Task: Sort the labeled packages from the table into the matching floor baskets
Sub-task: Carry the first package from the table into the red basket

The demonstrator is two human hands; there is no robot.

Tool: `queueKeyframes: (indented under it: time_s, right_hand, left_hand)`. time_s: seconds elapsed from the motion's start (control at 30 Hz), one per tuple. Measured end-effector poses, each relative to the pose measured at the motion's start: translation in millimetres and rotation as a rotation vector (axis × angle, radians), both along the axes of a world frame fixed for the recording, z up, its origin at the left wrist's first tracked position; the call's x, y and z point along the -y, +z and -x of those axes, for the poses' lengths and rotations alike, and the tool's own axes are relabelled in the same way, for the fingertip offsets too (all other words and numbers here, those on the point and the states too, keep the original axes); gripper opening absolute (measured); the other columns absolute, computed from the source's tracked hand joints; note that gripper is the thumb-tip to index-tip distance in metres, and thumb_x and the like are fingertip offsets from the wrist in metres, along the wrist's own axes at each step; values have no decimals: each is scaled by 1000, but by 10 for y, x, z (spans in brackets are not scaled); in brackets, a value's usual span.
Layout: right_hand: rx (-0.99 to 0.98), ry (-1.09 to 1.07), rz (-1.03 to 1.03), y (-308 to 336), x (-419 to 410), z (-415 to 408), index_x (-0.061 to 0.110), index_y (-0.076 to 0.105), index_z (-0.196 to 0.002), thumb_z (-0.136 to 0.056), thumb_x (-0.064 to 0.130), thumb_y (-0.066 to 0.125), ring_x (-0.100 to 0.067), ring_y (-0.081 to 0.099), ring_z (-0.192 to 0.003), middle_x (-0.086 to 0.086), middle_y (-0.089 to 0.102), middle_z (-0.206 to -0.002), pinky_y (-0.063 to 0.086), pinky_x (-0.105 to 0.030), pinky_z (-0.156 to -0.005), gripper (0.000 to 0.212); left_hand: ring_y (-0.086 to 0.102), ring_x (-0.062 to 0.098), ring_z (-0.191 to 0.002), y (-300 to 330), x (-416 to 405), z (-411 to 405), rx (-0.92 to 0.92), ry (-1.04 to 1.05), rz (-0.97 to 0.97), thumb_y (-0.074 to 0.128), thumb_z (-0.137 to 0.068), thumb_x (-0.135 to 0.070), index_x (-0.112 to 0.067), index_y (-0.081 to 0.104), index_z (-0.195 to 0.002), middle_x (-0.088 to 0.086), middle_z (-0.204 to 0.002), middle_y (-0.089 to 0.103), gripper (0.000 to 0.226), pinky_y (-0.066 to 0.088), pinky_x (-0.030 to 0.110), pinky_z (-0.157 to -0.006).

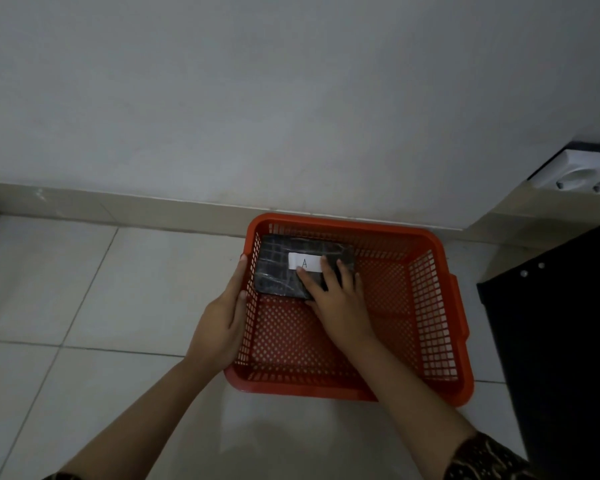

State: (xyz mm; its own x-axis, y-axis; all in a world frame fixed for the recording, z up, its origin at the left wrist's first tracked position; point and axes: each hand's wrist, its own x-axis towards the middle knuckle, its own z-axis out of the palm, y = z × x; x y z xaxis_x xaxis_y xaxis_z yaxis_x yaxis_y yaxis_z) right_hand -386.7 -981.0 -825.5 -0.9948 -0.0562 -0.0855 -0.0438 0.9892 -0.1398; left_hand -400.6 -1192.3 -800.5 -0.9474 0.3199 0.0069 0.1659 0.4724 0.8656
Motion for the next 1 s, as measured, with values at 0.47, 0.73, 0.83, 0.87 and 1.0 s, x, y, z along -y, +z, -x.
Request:
queueKeyframes:
  time_s: [0.47,0.73,0.83,0.87,1.0]
  right_hand:
    - [15,21,309,266,-563,-181,30,33,-145,-90,31,62,-33,19,-142,-11,18,-158,21,-53,-116,62]
    - [3,-5,141,110,-427,-136,26,45,-139,-94,25,55,-38,32,-132,-14,33,-152,31,-47,-110,47]
    - [106,-14,69,219,-420,-113,33,35,-143,-96,36,49,-35,25,-136,-9,25,-156,23,-54,-112,50]
    - [140,-29,72,305,-399,-140,33,33,-144,-96,39,46,-35,22,-138,-7,24,-156,21,-57,-112,50]
    - [115,-115,239,873,-285,-332,16,50,-134,-94,21,50,-33,36,-131,-11,43,-145,31,-54,-109,40]
  left_hand:
    - [60,-17,-76,-19,-19,-3,-37,51,37,26,-101,-30,-32,15,-149,-22,-104,57,49,43,0,-63]
    - [58,-11,-67,8,-8,-2,-31,30,71,24,-99,-36,-32,14,-149,-11,-105,61,51,41,1,-60]
    - [59,-4,-84,118,7,-9,10,-8,110,24,-100,-39,-35,9,-149,-6,-127,57,52,44,10,-73]
    - [58,4,-98,198,18,-45,24,-21,135,26,-100,-39,-35,8,-150,-4,-138,51,53,46,20,-82]
    - [33,33,-137,661,72,-156,183,-28,556,34,-98,-39,-17,13,-151,14,-156,25,61,33,46,-107]
